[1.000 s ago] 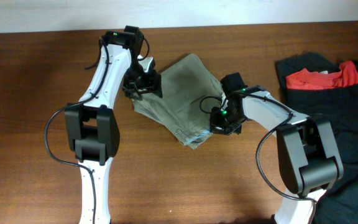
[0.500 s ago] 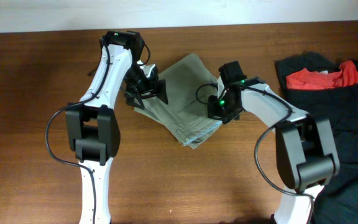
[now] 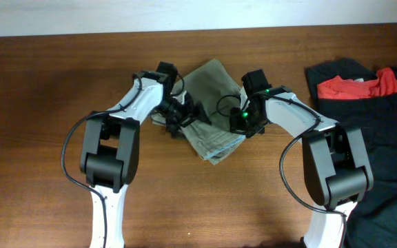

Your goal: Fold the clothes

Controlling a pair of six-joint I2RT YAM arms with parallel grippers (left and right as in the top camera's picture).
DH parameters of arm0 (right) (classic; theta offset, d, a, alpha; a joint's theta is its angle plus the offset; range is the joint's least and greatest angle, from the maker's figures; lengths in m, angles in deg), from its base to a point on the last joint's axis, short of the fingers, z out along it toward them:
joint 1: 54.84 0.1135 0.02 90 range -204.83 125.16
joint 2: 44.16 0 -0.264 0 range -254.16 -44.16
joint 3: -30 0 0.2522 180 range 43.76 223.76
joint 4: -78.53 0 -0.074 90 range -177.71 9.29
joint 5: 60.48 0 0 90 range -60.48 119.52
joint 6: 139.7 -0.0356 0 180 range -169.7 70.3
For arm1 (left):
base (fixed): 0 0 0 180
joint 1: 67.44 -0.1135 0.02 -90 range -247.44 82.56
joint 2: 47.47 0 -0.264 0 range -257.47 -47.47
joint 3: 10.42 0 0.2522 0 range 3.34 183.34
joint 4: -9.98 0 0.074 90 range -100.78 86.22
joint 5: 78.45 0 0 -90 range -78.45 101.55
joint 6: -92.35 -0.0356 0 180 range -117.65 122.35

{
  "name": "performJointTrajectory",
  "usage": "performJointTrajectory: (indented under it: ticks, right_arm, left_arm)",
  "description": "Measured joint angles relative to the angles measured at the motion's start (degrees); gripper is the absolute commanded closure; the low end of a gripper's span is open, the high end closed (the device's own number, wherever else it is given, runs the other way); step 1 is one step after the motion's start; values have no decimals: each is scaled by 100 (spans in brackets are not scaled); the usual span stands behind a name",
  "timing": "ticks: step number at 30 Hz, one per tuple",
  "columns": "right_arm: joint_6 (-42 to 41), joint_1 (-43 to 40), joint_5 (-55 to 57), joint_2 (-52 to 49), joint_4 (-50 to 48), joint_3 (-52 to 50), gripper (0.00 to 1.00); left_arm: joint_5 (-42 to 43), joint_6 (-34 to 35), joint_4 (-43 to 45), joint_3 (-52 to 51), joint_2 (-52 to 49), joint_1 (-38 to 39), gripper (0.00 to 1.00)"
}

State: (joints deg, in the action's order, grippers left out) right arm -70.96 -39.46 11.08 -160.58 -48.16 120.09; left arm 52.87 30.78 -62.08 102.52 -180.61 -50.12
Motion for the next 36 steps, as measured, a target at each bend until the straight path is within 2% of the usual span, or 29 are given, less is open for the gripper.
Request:
performJointTrajectory:
  ticks: [2,3,4,5,6,10,13,16,21,26,27,29,30,33,36]
  right_arm:
    - [-4,0,2,0,4,0,92]
    - [0,0,2,0,7,0,92]
    - [-2,0,2,0,7,2,92]
    - [0,0,2,0,7,2,92]
    - [0,0,0,0,4,2,93]
    - [7,7,-26,-2,149,13,95]
    - [94,7,-4,221,739,125,94]
    - [190,7,48,1088,1080,734,94]
    - [201,7,46,1781,1453,1368,94]
    - [205,7,50,1779,1862,1366,95]
    - [203,7,50,1779,1928,1366,95]
    - [251,7,55,1779,2135,1366,95]
    - [302,7,59,1779,2197,1366,95]
    - [372,7,63,1779,2264,1366,95]
    - [378,7,63,1779,2271,1366,95]
  left_arm:
    - [59,420,564,-81,2,74,36]
    - [39,603,780,-94,2,92,42]
    - [0,678,868,-105,2,94,67]
    - [-68,719,1001,-107,2,87,88]
    - [-181,745,1084,-111,2,90,99]
    - [-299,691,1163,-114,-79,81,100]
    - [-667,271,857,-140,68,-50,100]
    - [-1821,-190,691,-363,730,-914,99]
    - [-2752,-452,1513,-387,2194,-2345,100]
    - [-3456,-557,1773,-363,2013,-3582,100]
    - [-3585,-597,1786,-363,1781,-3827,93]
    - [-3692,-638,1762,-363,1379,-4098,40]
    - [-3713,-638,1685,-363,1239,-4199,1]
    - [-3755,-682,1176,-334,1102,-4586,1]
    - [-3595,-765,122,175,1115,-5202,1]
